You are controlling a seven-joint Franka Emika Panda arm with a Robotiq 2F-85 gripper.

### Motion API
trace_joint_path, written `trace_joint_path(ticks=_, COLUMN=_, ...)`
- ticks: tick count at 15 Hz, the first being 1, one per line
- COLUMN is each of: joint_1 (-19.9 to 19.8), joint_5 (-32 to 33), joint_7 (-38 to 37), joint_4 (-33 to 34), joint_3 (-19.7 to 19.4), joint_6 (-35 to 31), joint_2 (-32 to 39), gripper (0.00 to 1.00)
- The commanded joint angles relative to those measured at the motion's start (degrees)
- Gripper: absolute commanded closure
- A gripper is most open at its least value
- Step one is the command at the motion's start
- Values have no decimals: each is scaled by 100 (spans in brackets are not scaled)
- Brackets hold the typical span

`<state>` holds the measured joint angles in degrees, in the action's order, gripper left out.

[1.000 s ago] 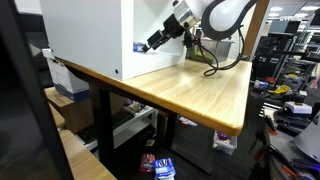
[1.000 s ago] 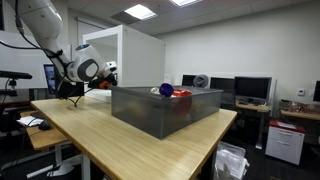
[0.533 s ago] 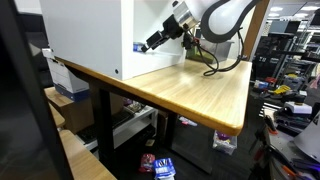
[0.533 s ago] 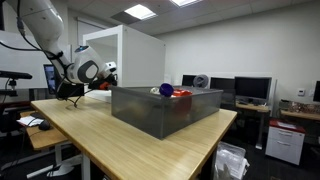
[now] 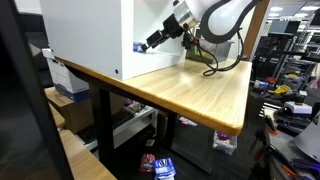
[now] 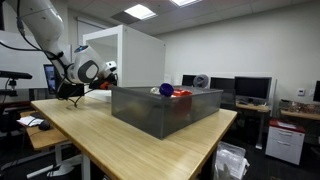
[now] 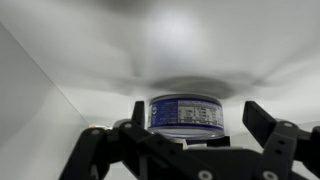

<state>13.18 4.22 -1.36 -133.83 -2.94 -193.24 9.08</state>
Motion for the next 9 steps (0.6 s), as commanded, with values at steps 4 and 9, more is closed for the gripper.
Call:
trace_joint_path(ticks=4, joint_1=162, joint_5=-31, joint_7=165, joint_4=11, joint_3=-253, joint_6=-160, joint_2=103, gripper=0)
trace_joint_path(ticks=9, joint_1=188, joint_5=-97, joint_7=84, joint_4=41, joint_3=-411, joint_6=-99, joint_2=169, gripper=0)
